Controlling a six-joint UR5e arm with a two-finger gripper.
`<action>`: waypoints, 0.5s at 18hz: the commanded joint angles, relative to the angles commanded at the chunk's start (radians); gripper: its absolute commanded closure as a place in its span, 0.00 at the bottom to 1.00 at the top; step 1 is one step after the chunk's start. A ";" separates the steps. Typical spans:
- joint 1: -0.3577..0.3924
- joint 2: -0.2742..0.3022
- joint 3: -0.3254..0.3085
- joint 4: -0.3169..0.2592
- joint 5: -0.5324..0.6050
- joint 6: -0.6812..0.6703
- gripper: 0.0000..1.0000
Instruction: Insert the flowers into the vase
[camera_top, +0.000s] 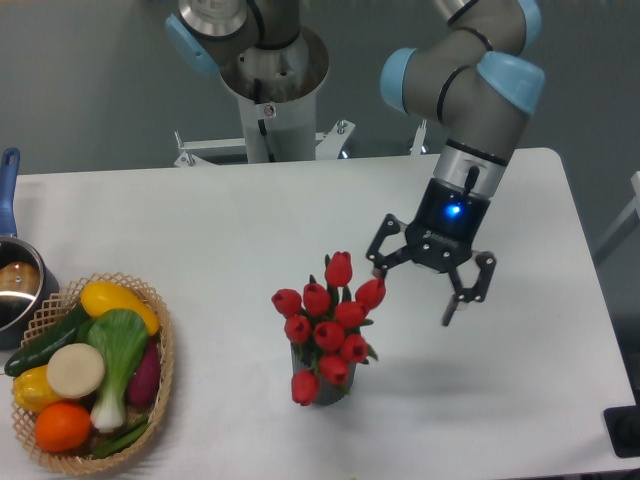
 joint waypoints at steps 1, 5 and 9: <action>0.000 0.002 -0.002 0.002 0.049 0.029 0.00; 0.002 0.000 0.001 -0.002 0.230 0.112 0.00; -0.005 -0.003 -0.006 -0.008 0.361 0.160 0.00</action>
